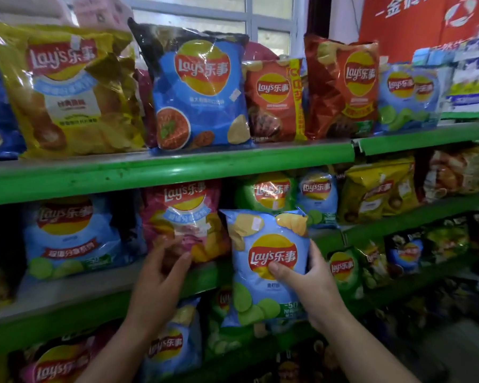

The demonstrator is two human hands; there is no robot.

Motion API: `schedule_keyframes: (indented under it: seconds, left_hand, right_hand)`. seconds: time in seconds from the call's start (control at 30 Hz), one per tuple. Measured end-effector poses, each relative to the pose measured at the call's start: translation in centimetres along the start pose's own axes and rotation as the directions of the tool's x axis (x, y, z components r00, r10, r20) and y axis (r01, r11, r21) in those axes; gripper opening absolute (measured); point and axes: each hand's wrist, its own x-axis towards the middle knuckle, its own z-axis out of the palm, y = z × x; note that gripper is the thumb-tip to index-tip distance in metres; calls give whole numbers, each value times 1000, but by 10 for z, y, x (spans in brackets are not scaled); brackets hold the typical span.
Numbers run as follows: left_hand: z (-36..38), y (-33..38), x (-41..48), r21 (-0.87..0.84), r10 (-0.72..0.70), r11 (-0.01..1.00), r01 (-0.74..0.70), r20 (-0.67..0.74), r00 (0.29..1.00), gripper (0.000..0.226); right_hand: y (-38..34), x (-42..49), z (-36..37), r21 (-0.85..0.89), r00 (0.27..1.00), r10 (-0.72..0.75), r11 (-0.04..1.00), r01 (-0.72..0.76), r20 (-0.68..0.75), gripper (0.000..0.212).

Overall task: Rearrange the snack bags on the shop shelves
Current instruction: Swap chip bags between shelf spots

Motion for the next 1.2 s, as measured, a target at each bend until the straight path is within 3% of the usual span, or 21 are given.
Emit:
schedule_keyframes:
  seconds: [0.23,0.33,0.43,0.53,0.6,0.9,1.2]
  left_hand:
    - [-15,-12,26,230,24,973,17,-174,984,45]
    - [-17,-11,44,367,-4,926,88,-224,975,88]
    - [-9,-6,58,355,-107,918,176,-206,973,137]
    - [-4,-6,67,348,-120,921,177,-177,977,150]
    - [-8,-8,69,281,-156,938,201,-177,972,147]
    - [-65,-15,67,145,-126,976,161,-220,967,85]
    - [-106,-27,60,8,-150,988,155,-220,964,76]
  right_hand:
    - [21,0,-25,16,996,63,998,-62,-59,65]
    - [25,4,-20,26,997,37,999,-35,-71,66]
    - [27,9,-13,40,997,24,999,-21,-72,62]
    - [28,12,-8,43,997,31,999,-28,-70,61]
    - [29,13,-6,46,997,41,998,-38,-70,63]
    - [23,19,-2,69,994,48,997,-41,-102,62]
    - [25,22,7,59,992,51,997,-44,-118,61]
